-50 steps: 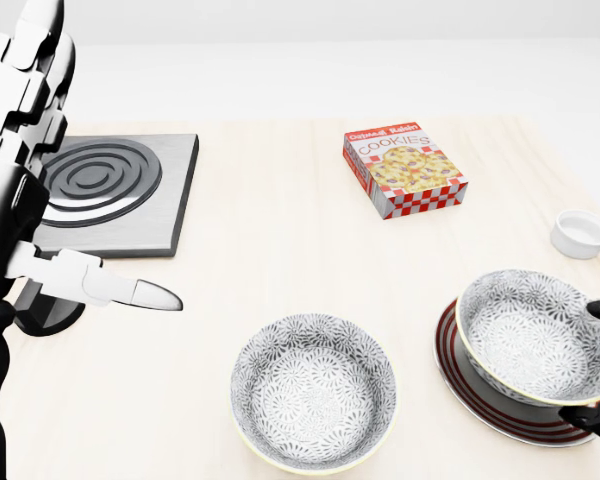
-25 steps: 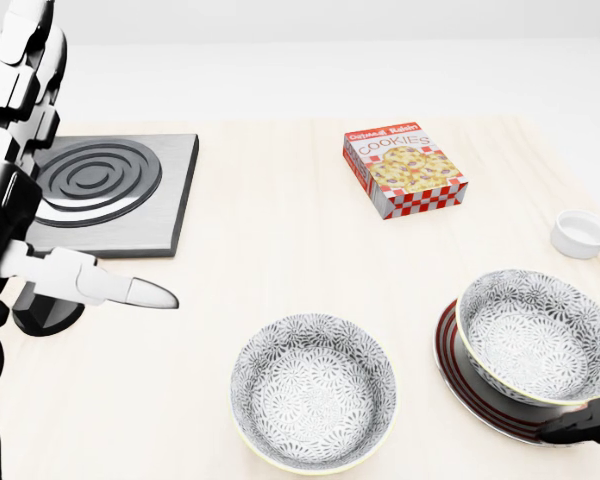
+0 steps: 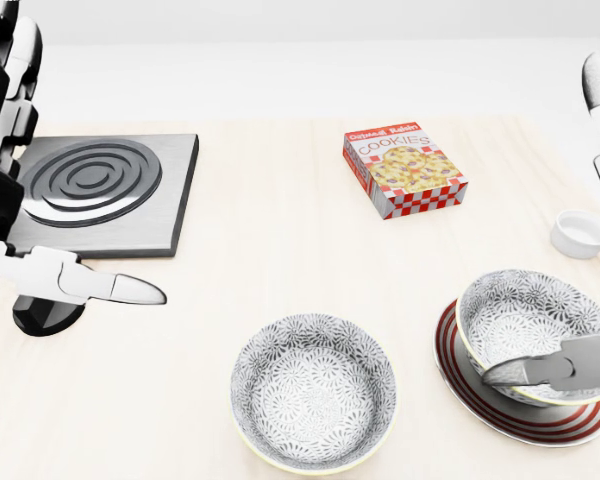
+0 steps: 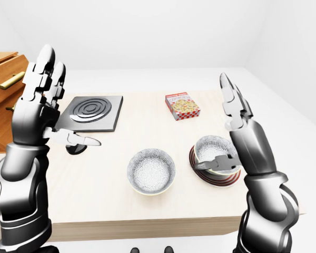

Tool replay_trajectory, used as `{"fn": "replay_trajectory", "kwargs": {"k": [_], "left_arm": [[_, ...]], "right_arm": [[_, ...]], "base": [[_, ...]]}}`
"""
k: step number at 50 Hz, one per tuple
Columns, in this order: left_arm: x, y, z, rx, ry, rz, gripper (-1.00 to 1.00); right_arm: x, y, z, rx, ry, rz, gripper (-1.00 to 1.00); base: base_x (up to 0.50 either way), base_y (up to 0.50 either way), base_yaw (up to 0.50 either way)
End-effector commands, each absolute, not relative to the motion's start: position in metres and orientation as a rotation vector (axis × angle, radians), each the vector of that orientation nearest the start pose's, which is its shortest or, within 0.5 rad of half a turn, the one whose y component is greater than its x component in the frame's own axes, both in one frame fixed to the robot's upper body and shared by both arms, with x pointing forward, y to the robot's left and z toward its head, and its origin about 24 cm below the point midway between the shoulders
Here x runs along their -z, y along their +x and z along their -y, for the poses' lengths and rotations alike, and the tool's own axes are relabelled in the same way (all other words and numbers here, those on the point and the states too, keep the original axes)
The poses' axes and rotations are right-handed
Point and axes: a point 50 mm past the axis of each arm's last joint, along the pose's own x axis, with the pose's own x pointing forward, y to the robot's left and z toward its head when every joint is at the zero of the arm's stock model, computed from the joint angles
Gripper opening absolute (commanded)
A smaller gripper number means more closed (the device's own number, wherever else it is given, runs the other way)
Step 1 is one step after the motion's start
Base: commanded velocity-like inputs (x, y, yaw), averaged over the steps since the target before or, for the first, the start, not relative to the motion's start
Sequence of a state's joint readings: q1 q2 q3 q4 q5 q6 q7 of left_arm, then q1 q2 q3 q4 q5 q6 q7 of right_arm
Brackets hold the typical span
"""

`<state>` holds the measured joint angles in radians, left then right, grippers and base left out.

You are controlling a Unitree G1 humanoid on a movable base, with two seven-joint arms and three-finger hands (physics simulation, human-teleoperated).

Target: Pick the akita bowl from table center and place it on the plate.

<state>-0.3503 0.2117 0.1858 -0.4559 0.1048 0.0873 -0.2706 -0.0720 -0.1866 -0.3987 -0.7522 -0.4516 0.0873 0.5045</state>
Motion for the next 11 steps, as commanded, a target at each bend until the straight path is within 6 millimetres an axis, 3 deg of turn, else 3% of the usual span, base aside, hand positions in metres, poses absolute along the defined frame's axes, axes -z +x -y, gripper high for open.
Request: {"fn": "replay_trajectory", "kwargs": {"k": [1,11], "left_arm": [[-0.2333,0.2541,-0.1776,0.106,0.36,0.714,1.0],[-0.2341,0.2513,-0.178,0.106,0.332,0.727,1.0]], "right_arm": [[-0.2436,0.1862,0.1862,0.007,-0.711,0.767,1.0],[-0.2431,0.1872,0.1774,-0.03,-0.66,0.794,1.0]], "base": [[0.0,0.0,0.0],[0.0,0.0,0.0]]}}
